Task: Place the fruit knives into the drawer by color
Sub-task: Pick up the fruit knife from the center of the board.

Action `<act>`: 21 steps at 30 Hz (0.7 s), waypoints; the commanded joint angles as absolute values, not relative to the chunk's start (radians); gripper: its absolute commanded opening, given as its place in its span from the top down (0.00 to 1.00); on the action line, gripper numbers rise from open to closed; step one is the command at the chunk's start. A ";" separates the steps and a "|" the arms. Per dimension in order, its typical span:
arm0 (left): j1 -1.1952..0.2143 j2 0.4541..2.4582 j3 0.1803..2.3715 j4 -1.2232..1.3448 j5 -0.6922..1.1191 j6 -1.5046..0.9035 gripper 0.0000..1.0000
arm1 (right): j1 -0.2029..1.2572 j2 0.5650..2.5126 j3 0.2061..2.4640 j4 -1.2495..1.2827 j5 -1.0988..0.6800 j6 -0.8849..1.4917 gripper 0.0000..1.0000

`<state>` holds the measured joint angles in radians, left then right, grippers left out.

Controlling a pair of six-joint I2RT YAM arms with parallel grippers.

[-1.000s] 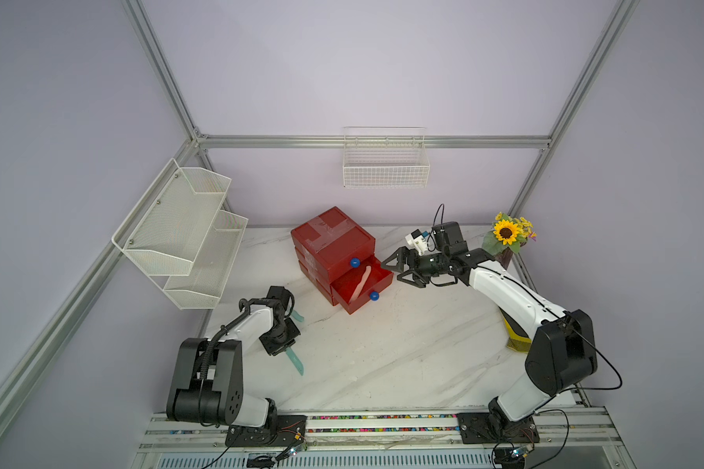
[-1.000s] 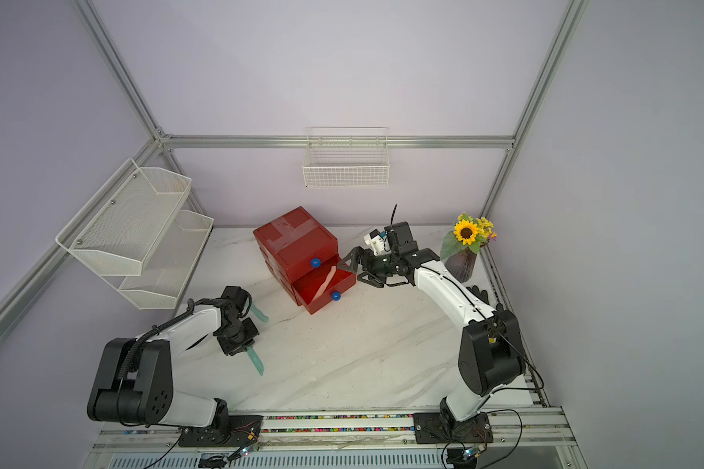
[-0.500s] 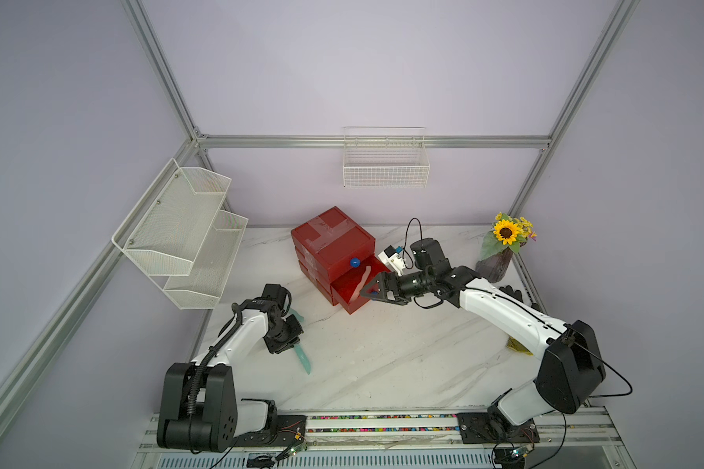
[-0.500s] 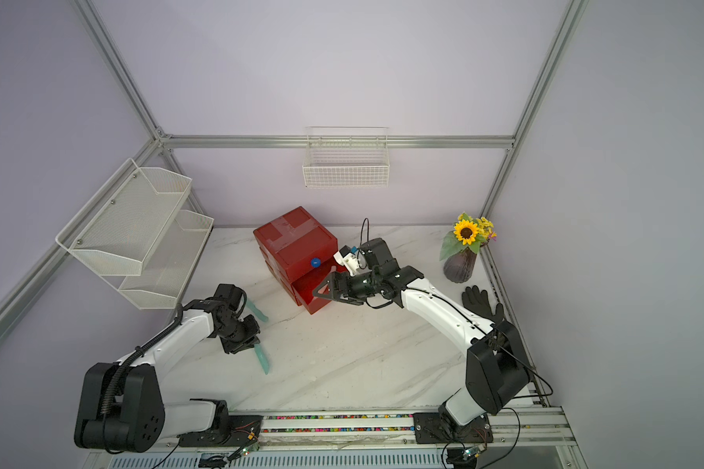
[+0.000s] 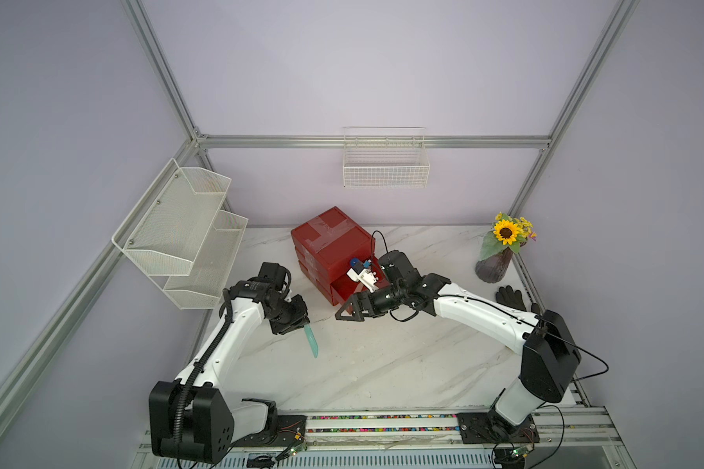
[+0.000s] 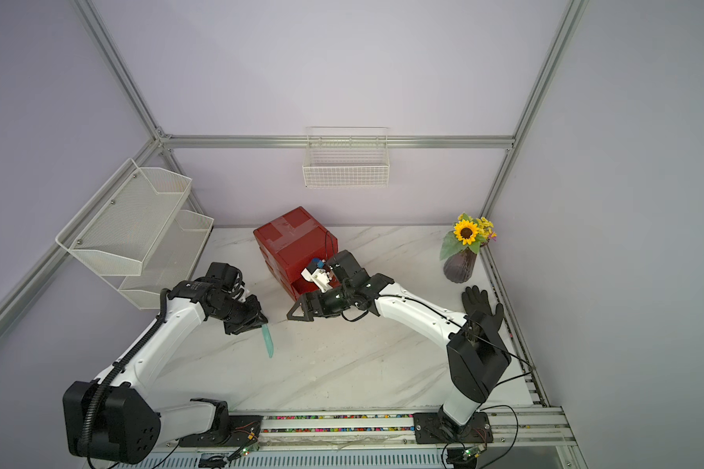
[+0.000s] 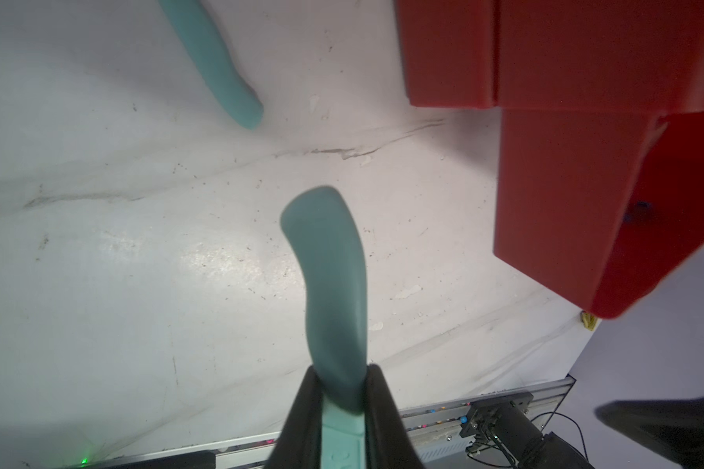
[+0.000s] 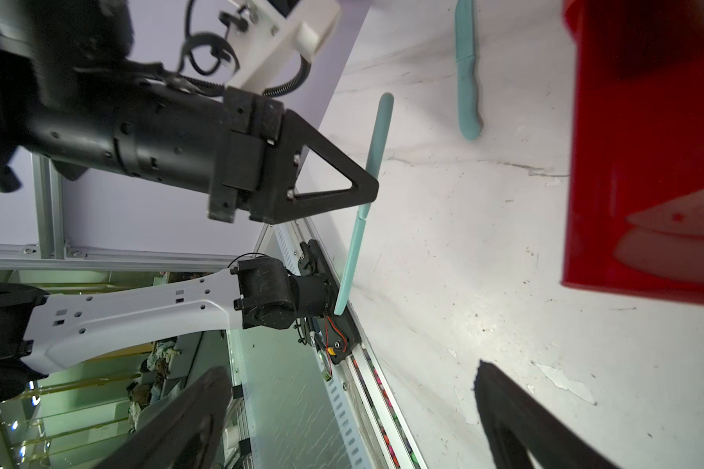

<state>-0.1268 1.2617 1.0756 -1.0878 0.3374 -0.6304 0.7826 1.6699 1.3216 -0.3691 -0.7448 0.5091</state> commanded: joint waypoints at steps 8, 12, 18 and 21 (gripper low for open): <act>-0.205 1.272 1.247 -1.193 0.422 -0.627 0.84 | 0.871 1.768 1.442 -0.387 -0.662 0.494 0.09; -0.233 1.289 1.298 -1.193 0.422 -0.640 0.84 | 0.890 1.786 1.467 -0.375 -0.627 0.509 0.13; -0.236 1.307 1.349 -1.193 0.432 -0.644 0.83 | 0.907 1.793 1.477 -0.370 -0.585 0.526 0.29; -0.238 1.316 1.361 -1.193 0.450 -0.641 0.84 | 0.910 1.787 1.470 -0.337 -0.574 0.552 0.39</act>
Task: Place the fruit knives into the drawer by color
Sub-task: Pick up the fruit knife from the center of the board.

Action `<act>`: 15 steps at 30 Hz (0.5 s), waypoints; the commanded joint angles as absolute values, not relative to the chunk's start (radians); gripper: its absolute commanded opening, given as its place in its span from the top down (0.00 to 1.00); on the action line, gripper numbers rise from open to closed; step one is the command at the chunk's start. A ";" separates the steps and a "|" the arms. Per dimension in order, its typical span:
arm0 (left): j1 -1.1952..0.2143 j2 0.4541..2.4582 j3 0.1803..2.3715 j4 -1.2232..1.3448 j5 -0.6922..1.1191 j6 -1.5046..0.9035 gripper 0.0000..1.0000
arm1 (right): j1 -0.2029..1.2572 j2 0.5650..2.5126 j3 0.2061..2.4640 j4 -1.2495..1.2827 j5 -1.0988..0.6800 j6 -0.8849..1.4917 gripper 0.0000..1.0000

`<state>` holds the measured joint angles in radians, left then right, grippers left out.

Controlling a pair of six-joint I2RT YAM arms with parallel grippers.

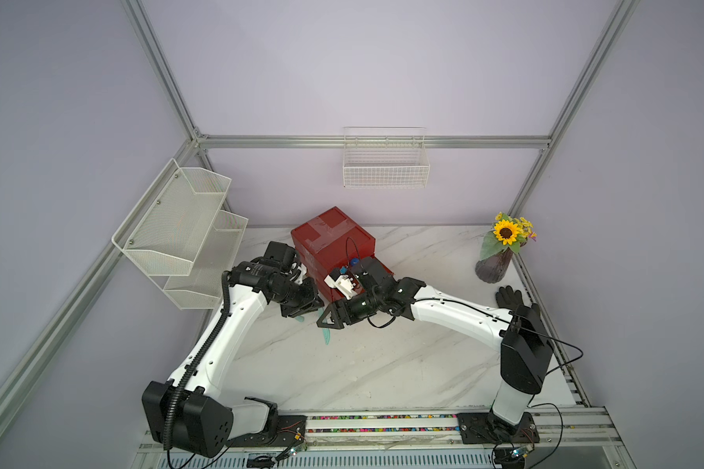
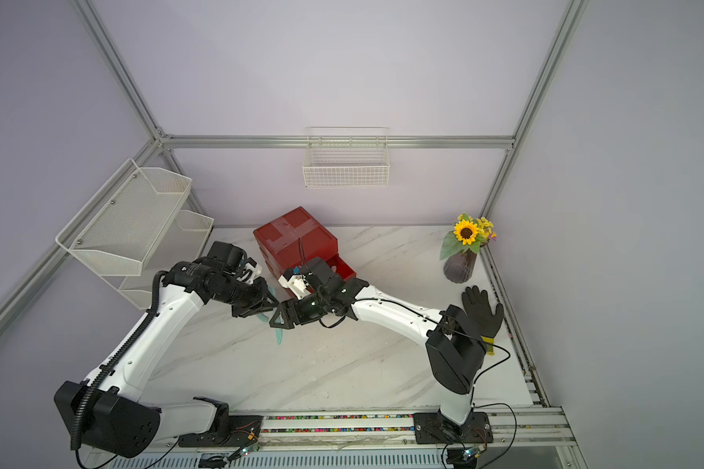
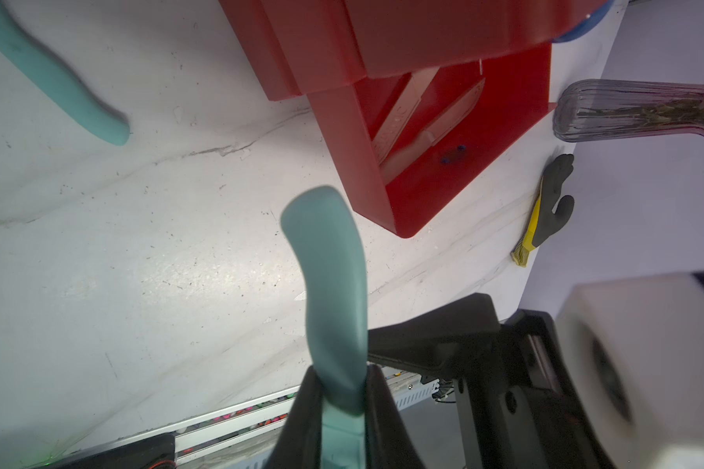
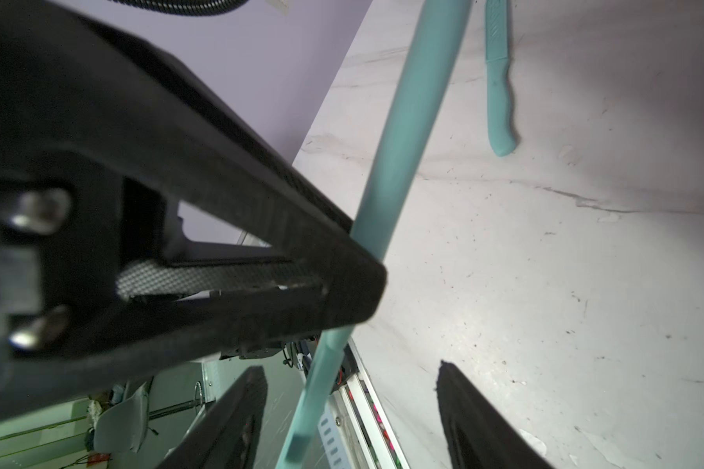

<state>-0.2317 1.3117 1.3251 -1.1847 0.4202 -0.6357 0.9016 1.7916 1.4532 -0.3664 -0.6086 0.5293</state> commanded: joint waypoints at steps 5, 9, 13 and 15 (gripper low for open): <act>-0.239 1.313 1.365 -1.193 0.455 -0.636 0.83 | 0.912 1.795 1.478 -0.291 -0.585 0.585 0.61; -0.239 1.311 1.365 -1.189 0.463 -0.632 0.83 | 0.913 1.792 1.485 -0.265 -0.596 0.603 0.88; -0.238 1.317 1.375 -1.179 0.473 -0.630 0.81 | 0.914 1.775 1.460 -0.218 -0.601 0.637 1.00; -0.239 1.324 1.389 -1.175 0.471 -0.626 0.73 | 0.913 1.766 1.454 -0.227 -0.590 0.638 1.00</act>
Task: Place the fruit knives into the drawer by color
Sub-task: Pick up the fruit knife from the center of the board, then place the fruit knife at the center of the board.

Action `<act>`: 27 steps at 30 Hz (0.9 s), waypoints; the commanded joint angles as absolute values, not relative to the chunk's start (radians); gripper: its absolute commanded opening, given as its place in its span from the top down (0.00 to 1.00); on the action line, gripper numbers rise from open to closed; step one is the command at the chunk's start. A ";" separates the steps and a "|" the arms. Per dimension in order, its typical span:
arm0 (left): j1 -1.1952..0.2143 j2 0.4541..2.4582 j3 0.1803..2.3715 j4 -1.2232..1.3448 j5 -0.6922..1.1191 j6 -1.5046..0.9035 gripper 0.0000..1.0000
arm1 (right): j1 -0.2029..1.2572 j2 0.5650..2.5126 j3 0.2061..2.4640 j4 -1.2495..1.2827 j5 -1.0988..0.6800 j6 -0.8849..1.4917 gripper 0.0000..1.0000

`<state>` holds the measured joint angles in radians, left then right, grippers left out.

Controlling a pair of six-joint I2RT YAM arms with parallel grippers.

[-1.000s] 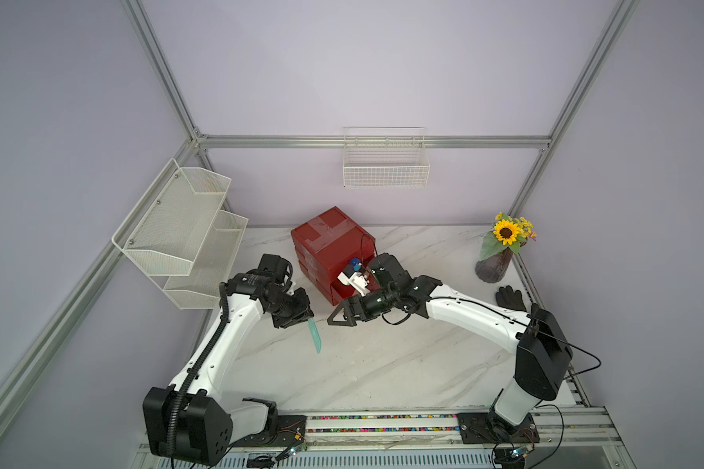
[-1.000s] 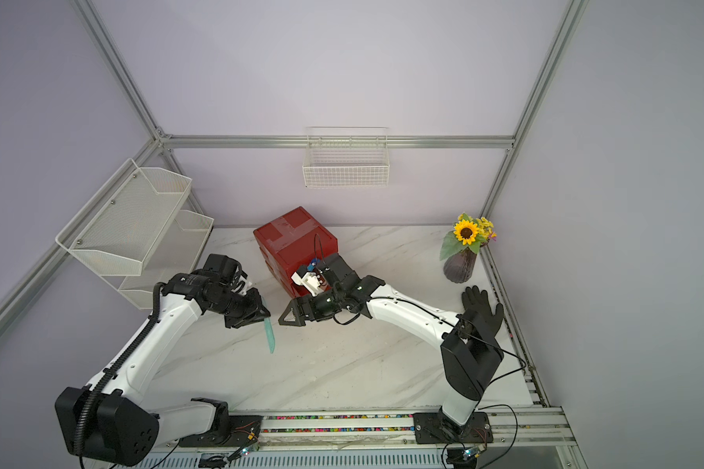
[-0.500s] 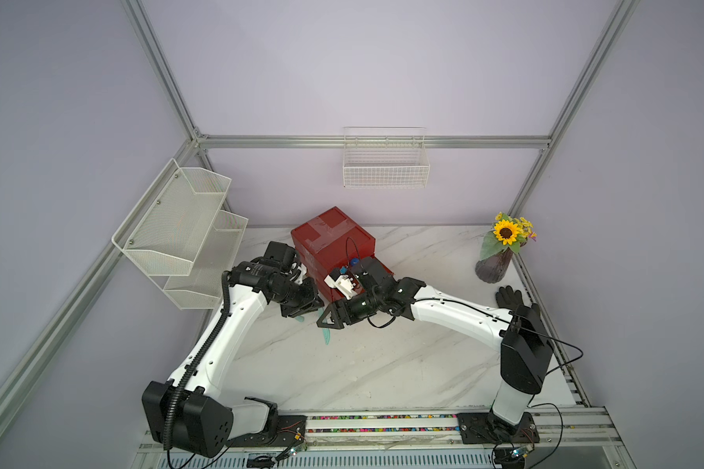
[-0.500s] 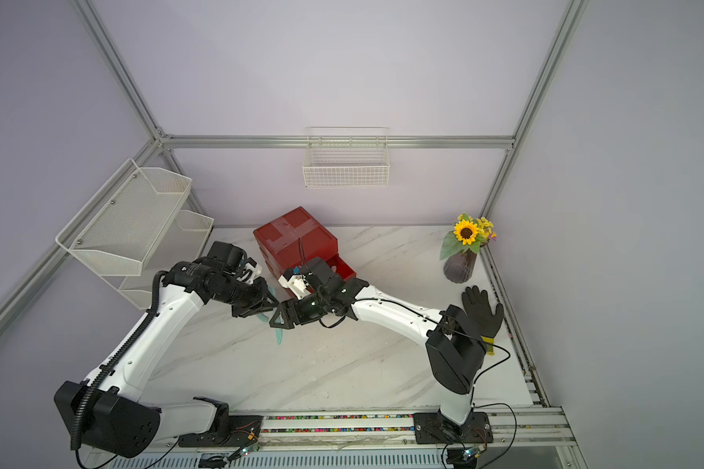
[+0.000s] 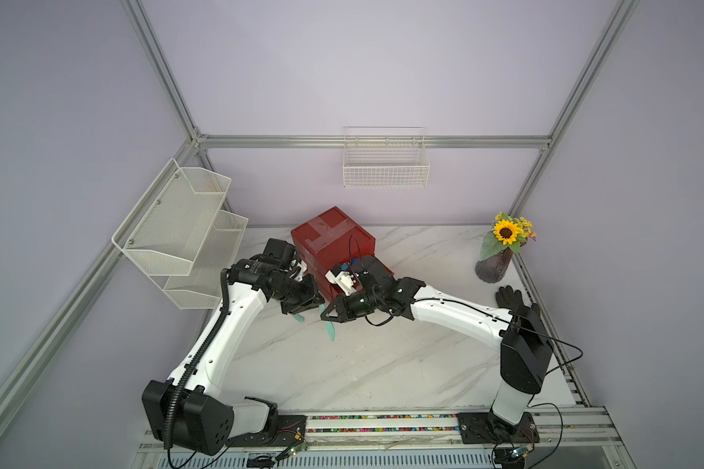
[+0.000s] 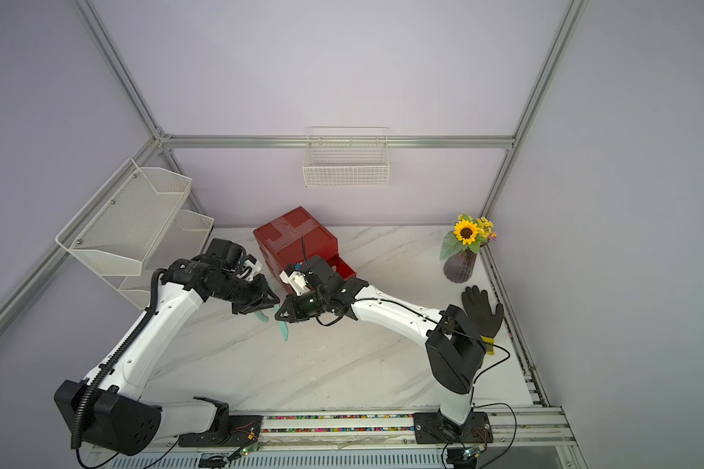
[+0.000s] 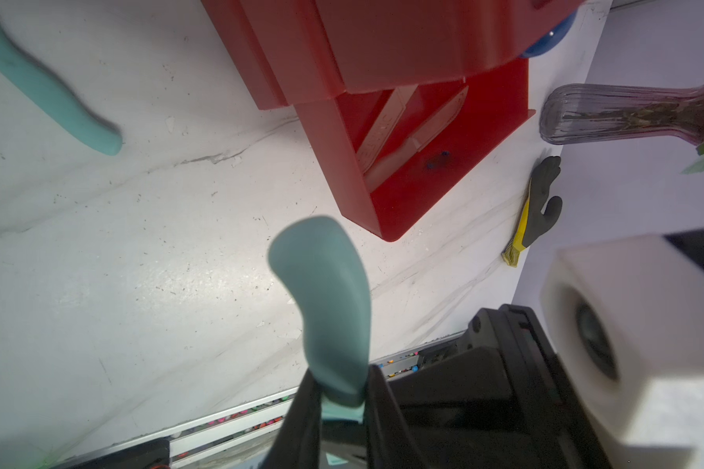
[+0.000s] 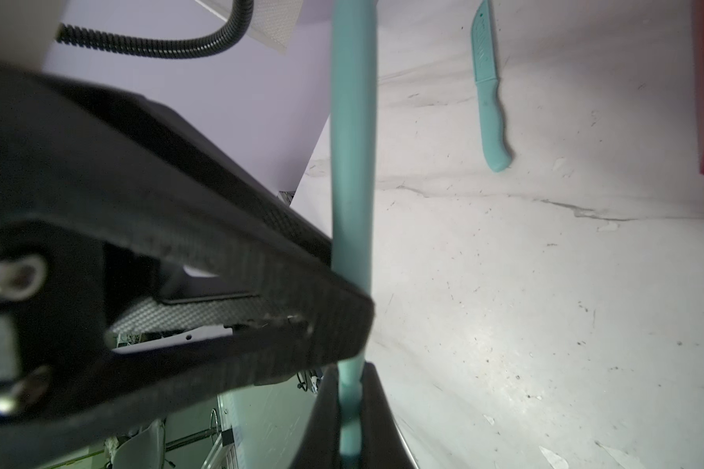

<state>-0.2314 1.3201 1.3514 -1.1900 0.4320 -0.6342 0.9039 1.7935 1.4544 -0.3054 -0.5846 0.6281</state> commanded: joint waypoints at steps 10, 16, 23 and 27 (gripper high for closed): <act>-0.231 1.383 1.521 -1.187 0.360 -0.596 0.00 | 0.807 1.632 1.338 -0.252 -0.546 0.728 1.00; -0.232 1.398 1.536 -1.162 0.351 -0.598 0.00 | 0.700 1.544 1.275 -0.253 -0.549 0.945 1.00; -0.231 1.354 1.455 -1.104 0.368 -0.629 0.00 | 0.628 1.499 1.122 -0.010 -0.642 1.341 1.00; -0.230 1.330 1.416 -1.091 0.372 -0.634 0.00 | 0.604 1.499 1.025 0.148 -0.660 1.499 1.00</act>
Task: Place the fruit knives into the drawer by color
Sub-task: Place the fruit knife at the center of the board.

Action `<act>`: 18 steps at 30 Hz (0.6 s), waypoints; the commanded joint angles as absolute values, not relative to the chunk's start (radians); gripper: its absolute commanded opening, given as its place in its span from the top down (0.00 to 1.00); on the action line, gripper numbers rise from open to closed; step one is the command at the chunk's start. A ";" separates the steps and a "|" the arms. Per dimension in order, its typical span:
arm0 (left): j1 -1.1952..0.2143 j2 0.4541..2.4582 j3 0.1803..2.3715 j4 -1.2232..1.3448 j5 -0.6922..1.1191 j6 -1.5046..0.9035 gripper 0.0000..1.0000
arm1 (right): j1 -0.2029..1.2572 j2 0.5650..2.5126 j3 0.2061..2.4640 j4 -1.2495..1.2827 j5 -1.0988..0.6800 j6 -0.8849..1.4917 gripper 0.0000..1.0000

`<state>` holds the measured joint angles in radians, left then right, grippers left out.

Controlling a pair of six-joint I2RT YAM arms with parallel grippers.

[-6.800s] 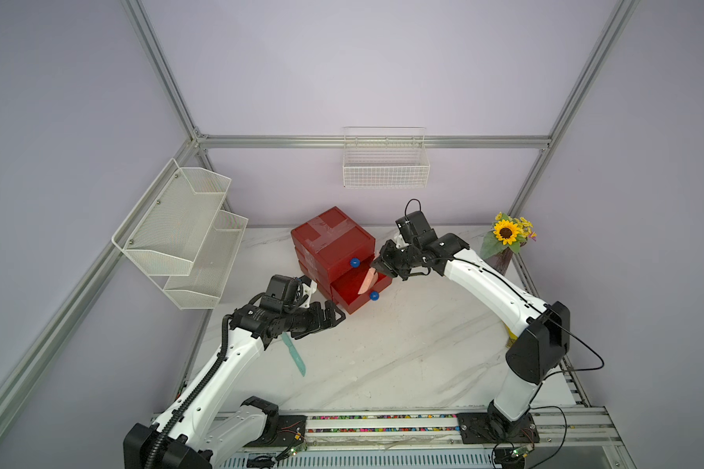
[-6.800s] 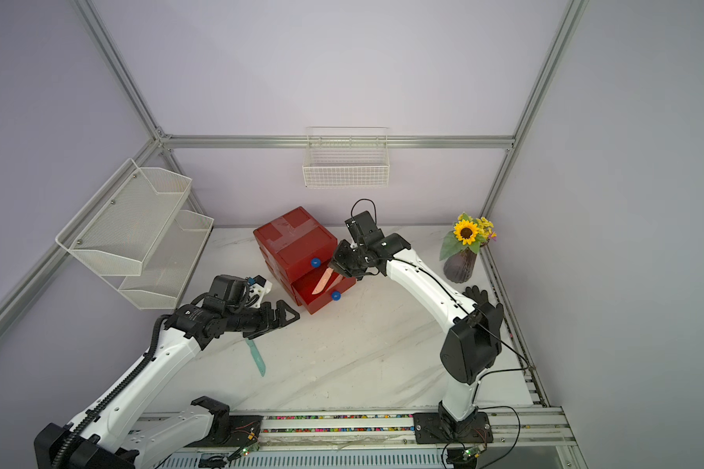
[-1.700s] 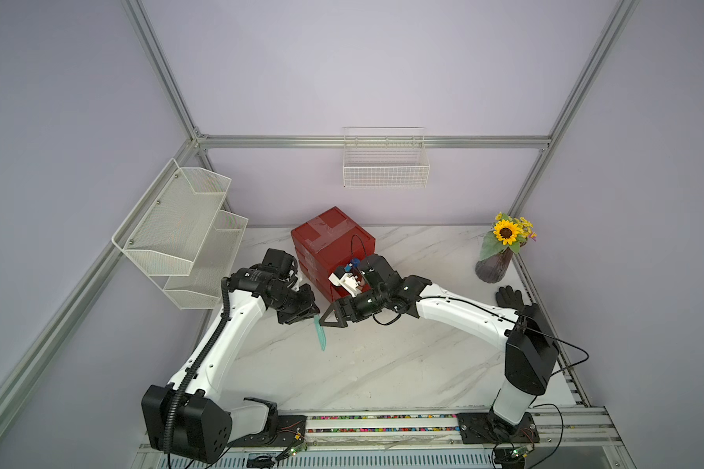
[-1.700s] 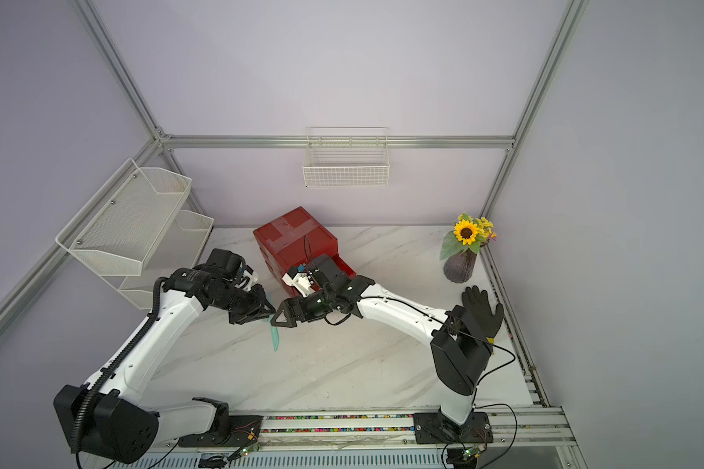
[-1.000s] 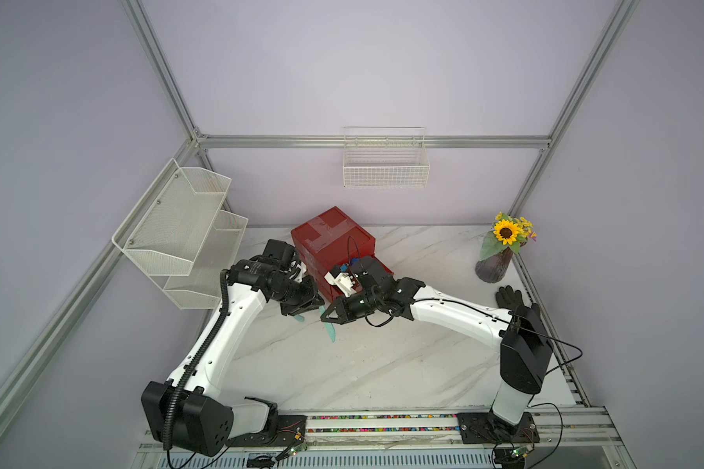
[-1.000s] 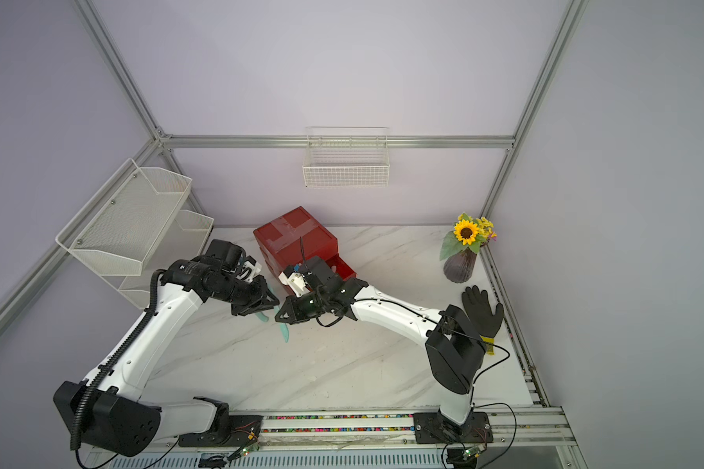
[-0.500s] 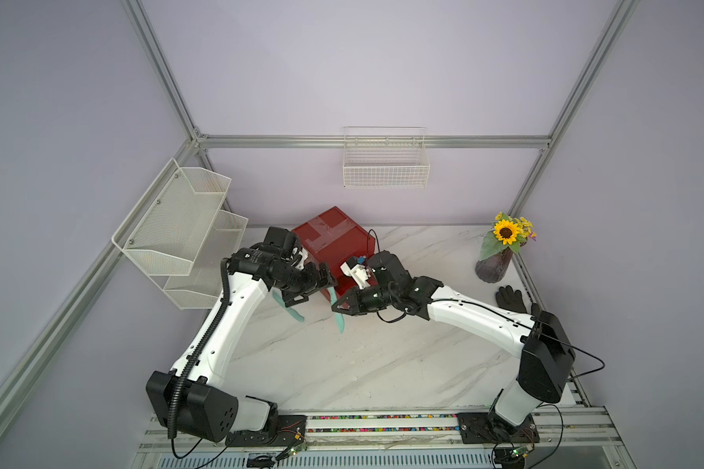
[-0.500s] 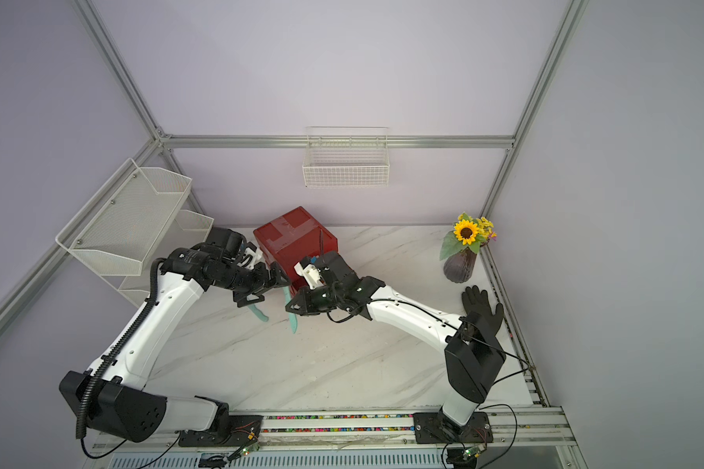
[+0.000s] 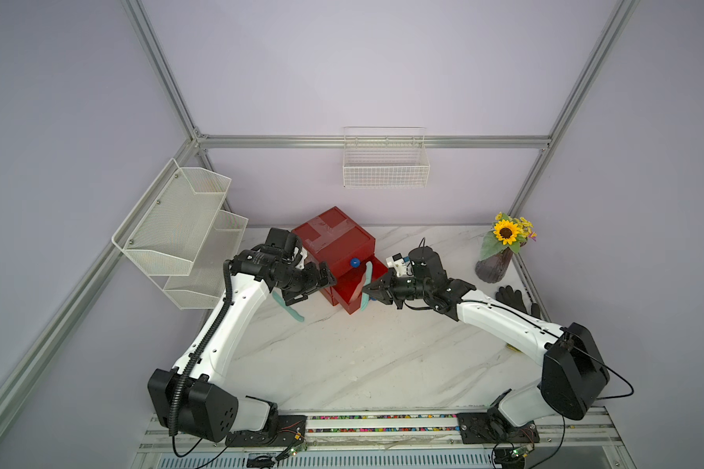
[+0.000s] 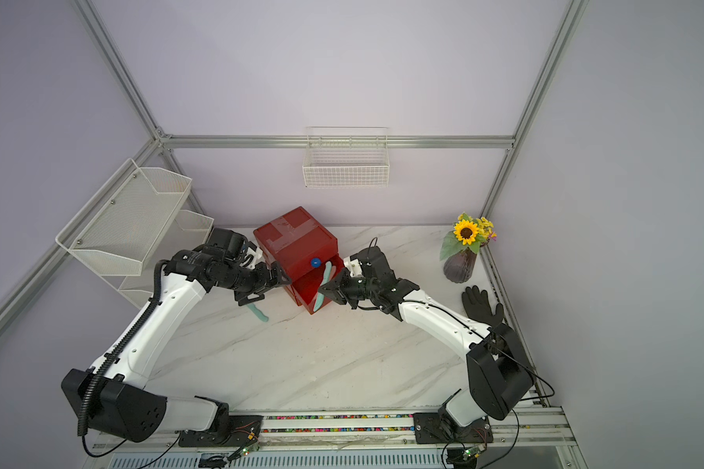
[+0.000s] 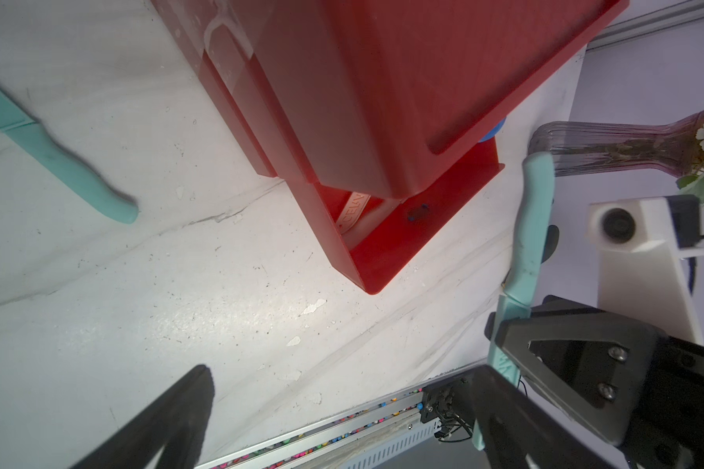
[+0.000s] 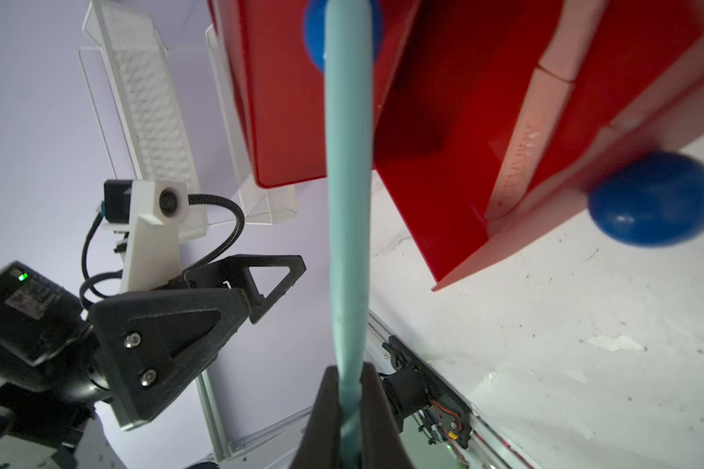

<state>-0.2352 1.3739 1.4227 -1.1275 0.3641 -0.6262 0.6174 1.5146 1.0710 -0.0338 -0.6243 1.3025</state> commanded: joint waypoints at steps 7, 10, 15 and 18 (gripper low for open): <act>-0.229 1.306 1.388 -1.091 0.371 -0.632 0.00 | 0.568 1.561 1.017 0.299 -0.689 1.577 1.00; -0.229 1.306 1.383 -1.090 0.368 -0.632 0.00 | 0.558 1.593 1.033 0.299 -0.702 1.584 1.00; -0.221 1.309 1.388 -1.091 0.371 -0.629 0.00 | 0.541 1.613 1.037 0.307 -0.713 1.588 1.00; -0.215 1.313 1.390 -1.090 0.370 -0.626 0.00 | 0.534 1.619 1.044 0.307 -0.721 1.584 1.00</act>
<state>-0.2241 1.3254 1.3830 -1.1118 0.3641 -0.6273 0.5430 1.6085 1.0164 0.2592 -0.6994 1.5745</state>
